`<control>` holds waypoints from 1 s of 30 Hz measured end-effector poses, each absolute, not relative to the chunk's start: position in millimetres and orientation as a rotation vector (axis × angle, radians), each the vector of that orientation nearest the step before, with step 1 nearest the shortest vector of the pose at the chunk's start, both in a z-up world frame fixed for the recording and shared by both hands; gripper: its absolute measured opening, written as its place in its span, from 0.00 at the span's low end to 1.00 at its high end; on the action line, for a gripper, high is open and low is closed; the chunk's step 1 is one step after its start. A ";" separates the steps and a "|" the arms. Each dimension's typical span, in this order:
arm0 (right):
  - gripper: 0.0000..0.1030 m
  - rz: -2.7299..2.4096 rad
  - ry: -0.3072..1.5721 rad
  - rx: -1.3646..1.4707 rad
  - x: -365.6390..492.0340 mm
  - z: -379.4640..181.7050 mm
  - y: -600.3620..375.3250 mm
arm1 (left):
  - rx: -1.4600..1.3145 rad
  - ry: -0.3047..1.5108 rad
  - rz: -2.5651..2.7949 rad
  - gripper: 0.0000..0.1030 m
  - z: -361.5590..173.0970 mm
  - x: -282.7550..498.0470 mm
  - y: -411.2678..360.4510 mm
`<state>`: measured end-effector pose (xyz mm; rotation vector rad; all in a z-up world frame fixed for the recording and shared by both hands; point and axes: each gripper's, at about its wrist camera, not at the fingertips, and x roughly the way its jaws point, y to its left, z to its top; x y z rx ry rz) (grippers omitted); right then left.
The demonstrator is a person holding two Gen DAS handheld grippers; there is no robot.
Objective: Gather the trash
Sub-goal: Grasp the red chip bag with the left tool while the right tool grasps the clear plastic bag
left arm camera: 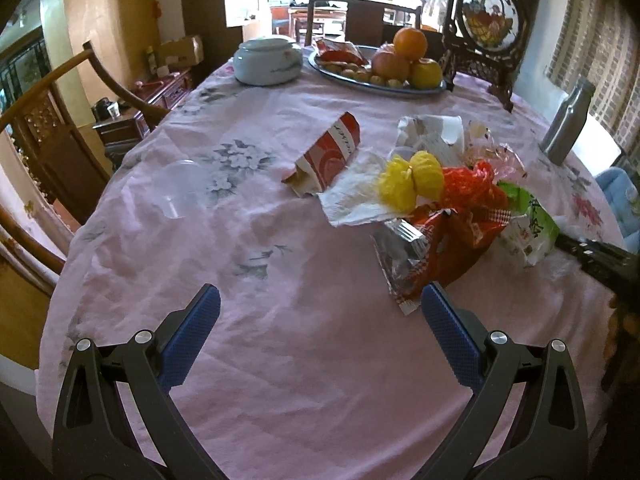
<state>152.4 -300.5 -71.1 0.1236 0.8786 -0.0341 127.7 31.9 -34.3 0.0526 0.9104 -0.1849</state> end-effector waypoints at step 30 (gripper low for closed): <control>0.32 0.049 0.711 0.250 47.3 -35.6 -305.8 | -0.006 1.041 -0.337 0.04 -56.4 166.0 -32.9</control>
